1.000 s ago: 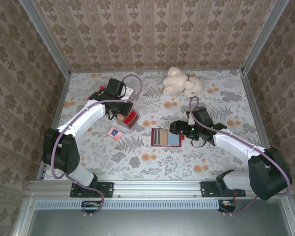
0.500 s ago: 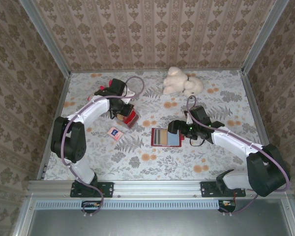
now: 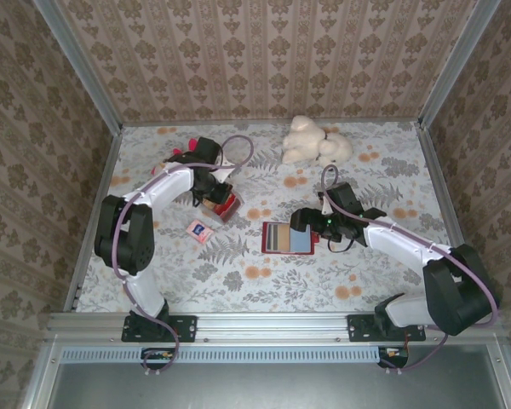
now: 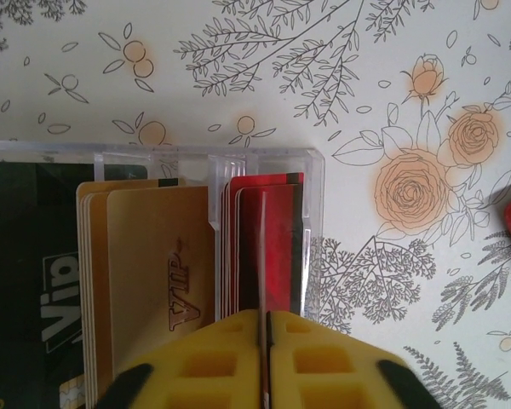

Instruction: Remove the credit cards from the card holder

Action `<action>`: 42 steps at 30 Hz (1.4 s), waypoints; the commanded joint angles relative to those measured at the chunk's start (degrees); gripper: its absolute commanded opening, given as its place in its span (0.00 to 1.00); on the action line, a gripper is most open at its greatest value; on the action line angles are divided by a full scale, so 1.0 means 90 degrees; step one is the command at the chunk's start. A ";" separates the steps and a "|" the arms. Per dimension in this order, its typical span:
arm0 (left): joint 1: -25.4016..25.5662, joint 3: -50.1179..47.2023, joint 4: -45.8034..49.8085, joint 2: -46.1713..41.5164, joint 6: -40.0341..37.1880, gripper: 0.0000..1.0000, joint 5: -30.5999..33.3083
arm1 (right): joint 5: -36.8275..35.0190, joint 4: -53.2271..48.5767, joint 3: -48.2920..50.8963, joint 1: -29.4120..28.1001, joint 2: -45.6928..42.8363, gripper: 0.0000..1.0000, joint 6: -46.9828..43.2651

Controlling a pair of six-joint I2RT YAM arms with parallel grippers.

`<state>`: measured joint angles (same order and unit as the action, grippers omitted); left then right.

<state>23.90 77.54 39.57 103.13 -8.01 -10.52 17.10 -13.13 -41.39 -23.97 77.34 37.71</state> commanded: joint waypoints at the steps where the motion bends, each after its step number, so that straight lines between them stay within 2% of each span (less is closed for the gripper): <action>1: -0.0019 0.0198 0.0253 -0.0005 -0.0084 0.23 -0.0096 | -0.0047 -0.0191 -0.0214 -0.0042 0.0093 0.98 0.0076; 3: -0.0011 0.0205 0.0221 -0.0132 0.0025 0.34 -0.0134 | -0.0102 -0.0292 -0.0281 -0.0043 0.0161 0.97 0.0144; 10: -0.0017 -0.0031 -0.0094 -0.0958 0.0852 0.51 0.0037 | -0.0118 -0.0471 -0.0534 -0.0219 0.0426 0.95 0.0096; 14: -0.0014 -0.0506 -0.0544 -0.1664 0.1587 0.65 -0.0099 | -0.0750 -0.0993 -0.0972 -0.0681 0.0562 0.92 -0.0157; 19: -0.0033 -0.1624 -0.1480 -0.2701 0.2642 0.79 -0.0184 | -0.1703 -0.1738 -0.1667 -0.1317 0.1100 0.90 -0.0414; 23: -0.0046 -0.2483 -0.2135 -0.3390 0.3406 0.84 -0.0166 | -0.2040 -0.2135 -0.2109 -0.1598 0.1686 0.86 -0.0493; 31: -0.0069 -0.3755 -0.2937 -0.4203 0.4120 0.93 -0.0426 | -0.2286 -0.2531 -0.2576 -0.1798 0.2618 0.81 -0.0470; 35: -0.0068 -0.4000 -0.3069 -0.4330 0.4382 1.00 -0.0712 | -0.2231 -0.2505 -0.2628 -0.1800 0.2881 0.79 -0.0450; 42: 0.0033 -0.4538 -0.3980 -0.4157 0.4810 1.00 -0.1549 | -0.2320 -0.2526 -0.2602 -0.1771 0.3115 0.71 -0.0386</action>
<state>23.92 38.37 8.86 65.25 32.05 -19.38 -2.31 -33.87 -64.34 -39.81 103.44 34.26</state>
